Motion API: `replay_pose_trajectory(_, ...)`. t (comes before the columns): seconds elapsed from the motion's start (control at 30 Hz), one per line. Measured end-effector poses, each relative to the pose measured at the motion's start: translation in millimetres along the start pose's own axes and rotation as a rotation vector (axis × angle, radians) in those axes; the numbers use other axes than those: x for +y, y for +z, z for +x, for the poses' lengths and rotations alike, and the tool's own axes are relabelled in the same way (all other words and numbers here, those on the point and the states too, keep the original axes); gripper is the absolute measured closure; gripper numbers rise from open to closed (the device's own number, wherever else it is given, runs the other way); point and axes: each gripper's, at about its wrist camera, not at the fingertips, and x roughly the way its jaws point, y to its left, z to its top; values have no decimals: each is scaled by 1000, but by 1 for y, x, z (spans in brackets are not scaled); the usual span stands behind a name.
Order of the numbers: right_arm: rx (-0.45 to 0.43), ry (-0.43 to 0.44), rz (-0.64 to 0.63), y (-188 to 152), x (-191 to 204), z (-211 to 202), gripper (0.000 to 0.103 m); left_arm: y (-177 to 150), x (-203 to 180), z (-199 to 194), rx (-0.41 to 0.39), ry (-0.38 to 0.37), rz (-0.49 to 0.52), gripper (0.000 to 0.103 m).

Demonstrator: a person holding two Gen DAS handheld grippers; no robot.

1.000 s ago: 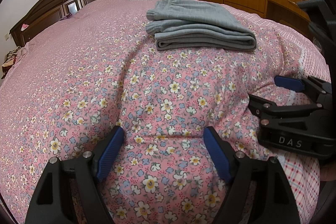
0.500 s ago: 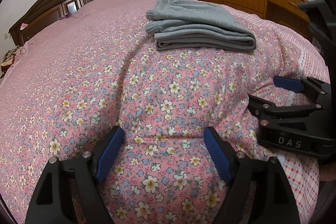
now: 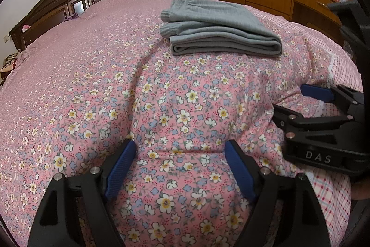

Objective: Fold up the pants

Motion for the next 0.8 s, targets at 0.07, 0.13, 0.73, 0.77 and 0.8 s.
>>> replay_pose_trajectory(0.07,-3,-24,-4,0,2,-5,15,0,3,-2,-3,-16,-7,20)
replay_pose_trajectory(0.13,-50,38,54,2,-6,-22,29,0,11,-8,-18,-86,-28,20)
replay_pose_trajectory(0.73,172,218,-60,114,51,25,77,-1,-1,4,-33,-138,-95,24)
replay_pose_trajectory(0.77,185,223,-66,104,50,17,77,0,-4,5,-32,-132,-92,24)
replay_pose_trajectory(0.8,179,209,-60,96,45,11,77,1,-8,5,-31,-125,-88,24)
